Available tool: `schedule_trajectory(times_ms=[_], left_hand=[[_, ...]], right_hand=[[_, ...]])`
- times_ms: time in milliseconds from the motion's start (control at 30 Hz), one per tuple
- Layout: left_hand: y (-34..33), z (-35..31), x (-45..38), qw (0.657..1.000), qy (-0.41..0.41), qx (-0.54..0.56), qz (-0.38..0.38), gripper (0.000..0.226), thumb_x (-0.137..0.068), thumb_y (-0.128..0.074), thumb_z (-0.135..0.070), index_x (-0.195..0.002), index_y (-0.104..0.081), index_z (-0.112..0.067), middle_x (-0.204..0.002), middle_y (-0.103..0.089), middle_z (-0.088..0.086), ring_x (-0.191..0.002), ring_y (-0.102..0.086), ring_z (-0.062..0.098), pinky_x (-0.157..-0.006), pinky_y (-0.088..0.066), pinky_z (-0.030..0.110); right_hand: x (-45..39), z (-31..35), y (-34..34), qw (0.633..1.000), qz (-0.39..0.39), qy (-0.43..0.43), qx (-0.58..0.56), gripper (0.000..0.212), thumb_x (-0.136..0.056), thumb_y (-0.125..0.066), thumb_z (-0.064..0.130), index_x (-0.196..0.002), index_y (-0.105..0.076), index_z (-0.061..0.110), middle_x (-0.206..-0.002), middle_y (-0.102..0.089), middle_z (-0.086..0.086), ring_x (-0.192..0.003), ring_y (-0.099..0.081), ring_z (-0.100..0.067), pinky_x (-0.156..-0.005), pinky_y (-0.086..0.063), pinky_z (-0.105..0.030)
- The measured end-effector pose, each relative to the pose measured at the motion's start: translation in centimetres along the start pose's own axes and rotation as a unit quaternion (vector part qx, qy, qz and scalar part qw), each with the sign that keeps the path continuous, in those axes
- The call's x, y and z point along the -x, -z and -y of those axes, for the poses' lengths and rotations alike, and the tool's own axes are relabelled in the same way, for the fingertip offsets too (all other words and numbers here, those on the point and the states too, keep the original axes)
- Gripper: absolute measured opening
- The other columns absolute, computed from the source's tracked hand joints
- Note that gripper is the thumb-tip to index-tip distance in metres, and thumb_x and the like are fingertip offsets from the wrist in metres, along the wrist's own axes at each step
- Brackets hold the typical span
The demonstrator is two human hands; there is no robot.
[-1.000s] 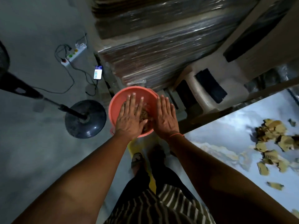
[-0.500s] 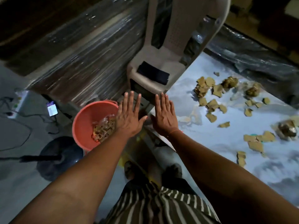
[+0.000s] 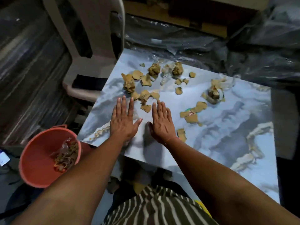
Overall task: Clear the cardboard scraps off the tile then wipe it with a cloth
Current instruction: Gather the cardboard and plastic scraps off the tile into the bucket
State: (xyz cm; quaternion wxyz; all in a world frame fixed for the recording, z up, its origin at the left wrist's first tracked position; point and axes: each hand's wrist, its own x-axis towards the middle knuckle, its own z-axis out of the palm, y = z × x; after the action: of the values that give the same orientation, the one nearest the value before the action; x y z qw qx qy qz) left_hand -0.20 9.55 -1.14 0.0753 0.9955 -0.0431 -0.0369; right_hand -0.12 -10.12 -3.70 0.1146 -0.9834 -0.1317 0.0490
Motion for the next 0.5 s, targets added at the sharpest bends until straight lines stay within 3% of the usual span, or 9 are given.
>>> schedule_trajectory(times_ms=[167, 267, 367, 500], left_hand=[[-0.8, -6.9, -1.9, 0.998, 0.002, 0.06, 0.029, 0.094, -0.099, -0.039, -0.065, -0.161, 0.021, -0.026, -0.17, 0.024, 0.009, -0.157, 0.019, 0.03, -0.126, -0.003, 0.05], [-1.7, -9.6, -1.9, 0.995, -0.011, 0.089, 0.049, 0.095, -0.099, -0.041, -0.065, -0.16, 0.023, -0.029, -0.17, 0.022, 0.007, -0.158, 0.015, 0.03, -0.125, -0.011, 0.052], [-2.9, -11.7, -0.8, 0.994, -0.02, 0.073, 0.075, 0.096, -0.098, -0.038, -0.067, -0.158, 0.027, -0.03, -0.171, 0.018, 0.01, -0.159, 0.01, 0.031, -0.127, -0.012, 0.051], [-4.7, -13.8, -0.2, 0.985, -0.008, 0.099, 0.138, 0.097, -0.099, -0.038, -0.066, -0.156, 0.031, -0.029, -0.169, 0.021, 0.012, -0.158, 0.012, 0.032, -0.127, -0.009, 0.05]], right_hand=[[3.6, -7.0, 0.7, 0.999, 0.018, 0.018, -0.03, 0.072, -0.11, -0.037, 0.036, -0.166, 0.002, 0.011, -0.173, 0.01, -0.009, -0.159, 0.014, -0.025, -0.129, -0.004, -0.051], [6.8, -9.7, 1.2, 0.997, 0.041, 0.069, 0.002, 0.07, -0.11, -0.031, 0.047, -0.167, 0.0, 0.019, -0.173, 0.009, -0.007, -0.16, 0.012, -0.023, -0.128, -0.007, -0.053], [9.9, -11.8, 0.8, 0.987, 0.051, 0.142, 0.059, 0.071, -0.107, -0.029, 0.059, -0.166, -0.002, 0.032, -0.174, 0.002, -0.008, -0.161, 0.005, -0.026, -0.128, 0.001, -0.053], [11.4, -13.6, -1.5, 0.989, 0.059, 0.118, 0.068, 0.066, -0.107, -0.031, 0.059, -0.165, -0.01, 0.037, -0.174, -0.002, -0.004, -0.161, 0.005, -0.025, -0.128, -0.009, -0.055]])
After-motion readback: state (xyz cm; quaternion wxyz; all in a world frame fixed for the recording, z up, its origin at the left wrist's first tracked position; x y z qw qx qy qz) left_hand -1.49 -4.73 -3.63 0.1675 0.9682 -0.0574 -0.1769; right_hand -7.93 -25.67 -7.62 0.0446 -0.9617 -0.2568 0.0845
